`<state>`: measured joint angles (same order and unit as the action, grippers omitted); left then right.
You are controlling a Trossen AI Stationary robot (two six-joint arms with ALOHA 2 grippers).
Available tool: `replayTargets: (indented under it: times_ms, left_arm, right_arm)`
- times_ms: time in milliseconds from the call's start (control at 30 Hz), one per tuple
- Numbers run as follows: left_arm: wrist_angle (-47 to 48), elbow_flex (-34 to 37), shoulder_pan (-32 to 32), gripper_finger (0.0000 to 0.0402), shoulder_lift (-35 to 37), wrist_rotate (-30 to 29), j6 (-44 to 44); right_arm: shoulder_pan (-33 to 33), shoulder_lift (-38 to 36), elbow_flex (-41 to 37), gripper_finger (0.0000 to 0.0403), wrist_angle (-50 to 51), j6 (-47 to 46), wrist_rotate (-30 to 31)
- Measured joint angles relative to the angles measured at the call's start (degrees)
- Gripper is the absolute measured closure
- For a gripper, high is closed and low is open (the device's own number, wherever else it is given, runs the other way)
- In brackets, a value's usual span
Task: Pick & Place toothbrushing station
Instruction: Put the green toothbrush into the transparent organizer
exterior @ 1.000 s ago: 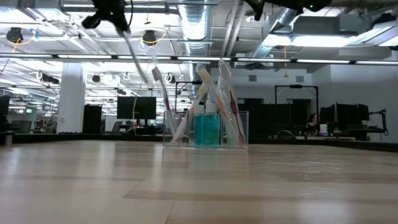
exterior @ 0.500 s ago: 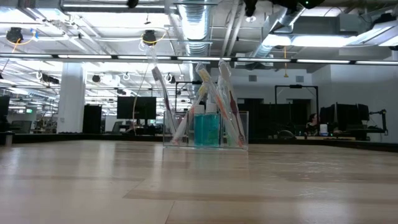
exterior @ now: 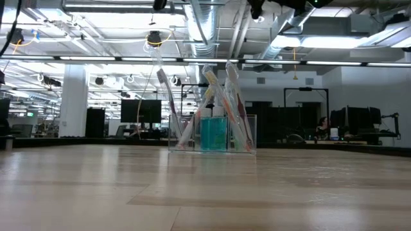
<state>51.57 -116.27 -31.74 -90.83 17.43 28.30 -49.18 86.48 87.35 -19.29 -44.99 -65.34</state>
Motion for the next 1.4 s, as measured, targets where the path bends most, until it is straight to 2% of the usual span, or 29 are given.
replayTargets:
  times_ms: [333, 567, 867, 1400]
  left_arm:
    - [5.32, 0.0, 6.61, 0.0401, -3.25, -0.34, -2.44]
    - [12.79, -0.02, 8.39, 0.0401, -3.56, -7.89, -4.25]
    - [17.74, 0.1, 9.88, 0.0401, -3.22, -9.7, -5.59]
    - [18.96, 13.42, 13.75, 0.0401, -3.43, -9.95, -5.41]
  right_arm:
    - [-0.03, 0.0, 0.0, 0.0101, 0.0, -0.02, -0.68]
    - [-0.08, 0.0, 0.0, 0.0101, 0.02, -0.04, -0.75]
    - [-0.05, 0.0, 0.0, 0.0101, 0.0, -0.22, -0.81]
    - [-0.01, 0.0, 0.0, 0.0101, 0.01, -0.67, -0.81]
